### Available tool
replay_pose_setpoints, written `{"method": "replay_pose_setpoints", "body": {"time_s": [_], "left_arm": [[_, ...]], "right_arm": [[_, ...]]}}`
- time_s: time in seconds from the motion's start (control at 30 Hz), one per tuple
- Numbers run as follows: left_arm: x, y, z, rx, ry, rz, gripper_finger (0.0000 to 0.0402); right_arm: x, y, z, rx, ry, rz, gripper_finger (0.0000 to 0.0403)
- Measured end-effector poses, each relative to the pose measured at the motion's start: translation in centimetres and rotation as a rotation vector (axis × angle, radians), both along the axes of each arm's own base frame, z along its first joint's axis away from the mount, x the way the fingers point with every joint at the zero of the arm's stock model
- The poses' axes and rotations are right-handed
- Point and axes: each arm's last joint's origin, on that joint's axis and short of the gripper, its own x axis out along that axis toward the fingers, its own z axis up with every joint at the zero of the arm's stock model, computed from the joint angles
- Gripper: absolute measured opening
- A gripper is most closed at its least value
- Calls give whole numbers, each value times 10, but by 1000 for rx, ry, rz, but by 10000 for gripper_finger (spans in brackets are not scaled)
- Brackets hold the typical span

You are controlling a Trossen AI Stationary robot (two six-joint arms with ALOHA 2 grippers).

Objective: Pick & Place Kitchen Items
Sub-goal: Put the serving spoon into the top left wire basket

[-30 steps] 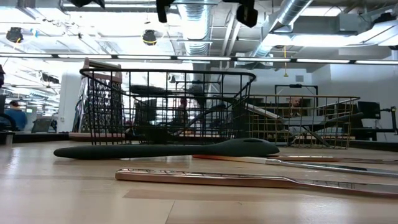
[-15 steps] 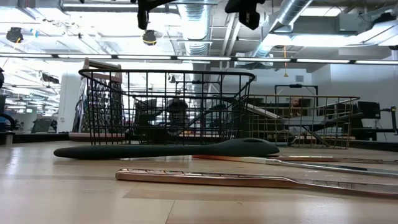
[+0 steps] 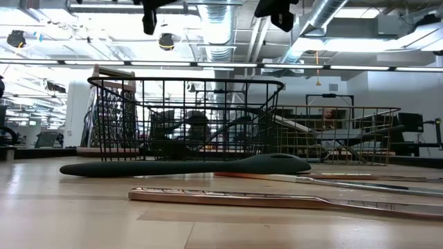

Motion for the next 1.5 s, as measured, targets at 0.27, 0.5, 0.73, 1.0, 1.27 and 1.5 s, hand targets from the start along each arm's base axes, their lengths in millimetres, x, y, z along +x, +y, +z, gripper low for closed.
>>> {"method": "replay_pose_setpoints", "body": {"time_s": [0.27, 0.5, 0.73, 1.0, 1.27, 1.5], "left_arm": [[-29, -3, 17, 6, -56, 20, 1], [-54, -4, 11, -5, 64, 75, 1], [-64, -3, 0, -7, 204, 158, 1], [-67, -3, -10, -34, 305, 168, 2], [-75, -4, -15, -35, 371, 179, 2], [-63, 8, -17, 79, 393, 404, 2]], "right_arm": [[-4, 0, 3, 1, -3, -33, 21], [14, -5, 6, -48, -119, -32, 93], [32, -18, 8, -136, -228, -145, 164], [79, -56, -22, -32, -360, -298, 220], [117, -113, -62, 116, -353, -460, 249], [118, -116, -30, 317, -321, -220, 249]]}}
